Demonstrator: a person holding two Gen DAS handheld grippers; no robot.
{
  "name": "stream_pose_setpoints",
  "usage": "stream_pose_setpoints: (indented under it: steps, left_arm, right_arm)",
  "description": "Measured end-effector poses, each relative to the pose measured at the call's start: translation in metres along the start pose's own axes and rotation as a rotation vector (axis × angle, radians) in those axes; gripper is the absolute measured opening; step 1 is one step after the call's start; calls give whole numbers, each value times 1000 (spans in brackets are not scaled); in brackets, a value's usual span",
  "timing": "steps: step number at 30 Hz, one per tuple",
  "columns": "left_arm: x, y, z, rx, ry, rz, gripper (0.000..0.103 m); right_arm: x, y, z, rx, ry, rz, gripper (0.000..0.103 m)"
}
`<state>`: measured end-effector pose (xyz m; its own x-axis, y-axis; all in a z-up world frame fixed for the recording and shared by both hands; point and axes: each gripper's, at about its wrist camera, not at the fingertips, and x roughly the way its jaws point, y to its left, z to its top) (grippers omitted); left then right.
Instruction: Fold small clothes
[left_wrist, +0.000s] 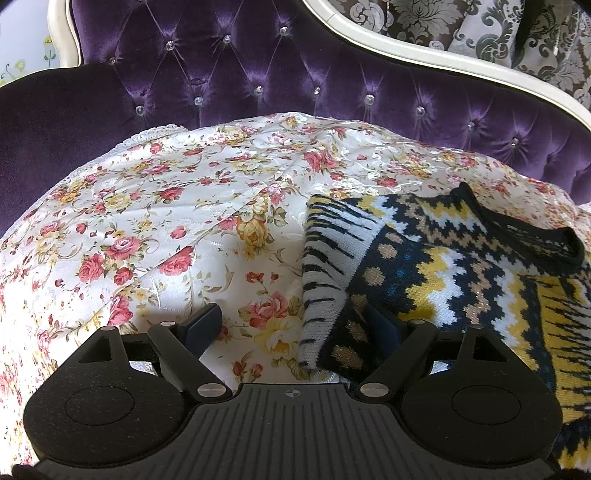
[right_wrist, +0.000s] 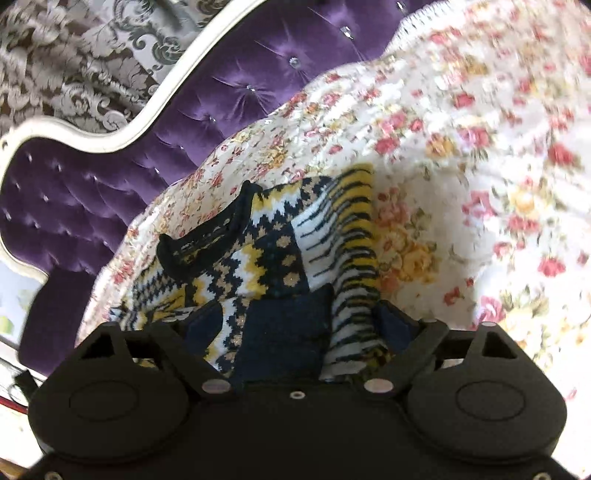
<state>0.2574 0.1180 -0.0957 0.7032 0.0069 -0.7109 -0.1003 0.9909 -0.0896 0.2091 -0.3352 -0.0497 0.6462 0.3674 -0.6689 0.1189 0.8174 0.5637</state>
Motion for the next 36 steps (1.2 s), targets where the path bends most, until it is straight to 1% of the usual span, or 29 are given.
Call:
stream_pose_setpoints:
  steps: [2, 4, 7, 9, 10, 12, 13, 16, 19, 22, 24, 26, 27, 30, 31, 33, 34, 36]
  left_arm:
    - [0, 0, 0, 0, 0, 0, 85]
    - [0, 0, 0, 0, 1, -1, 85]
    - [0, 0, 0, 0, 0, -1, 85]
    - [0, 0, 0, 0, 1, -2, 85]
    - [0, 0, 0, 0, 0, -2, 85]
    - [0, 0, 0, 0, 0, -2, 85]
    - [0, 0, 0, 0, 1, -3, 85]
    - [0, 1, 0, -1, 0, -3, 85]
    - [0, 1, 0, -1, 0, -3, 86]
    - [0, 1, 0, 0, 1, -4, 86]
    - [0, 1, 0, -1, 1, -4, 86]
    - [0, 2, 0, -1, 0, -4, 86]
    - [0, 1, 0, 0, -1, -4, 86]
    - [0, 2, 0, 0, 1, -6, 86]
    - [0, 2, 0, 0, 0, -6, 86]
    - [0, 2, 0, 0, 0, -7, 86]
    - [0, 2, 0, 0, 0, -6, 86]
    - [0, 2, 0, 0, -1, -8, 86]
  right_arm:
    - [-5, -1, 1, 13, -17, 11, 87]
    - [-13, -1, 2, 24, -73, 26, 85]
    - [-26, 7, 3, -36, -150, 38, 85]
    - [-24, 11, 2, -66, -132, 52, 85]
    - [-19, 12, 1, -64, -106, 45, 85]
    - [-5, 10, 0, -55, -32, 3, 85]
    - [1, 7, -2, -45, -7, -1, 85]
    - [-1, 5, -1, -32, -9, 17, 85]
    - [-7, 0, 0, 17, -27, 82, 85]
    - [-4, -3, -1, 27, -10, 77, 85]
    - [-9, 1, -1, 23, -35, 87, 85]
    - [-18, 6, 0, -15, -82, 94, 85]
    - [-18, 8, 0, -29, -92, 98, 85]
    - [-9, 11, -1, -32, -54, 127, 85]
    - [-5, 12, -1, -34, -34, 109, 85]
    - [1, 12, -4, -49, -6, 45, 84]
    - [3, 12, -4, -54, 6, 37, 84]
    - [5, 11, -5, -55, 26, 55, 84]
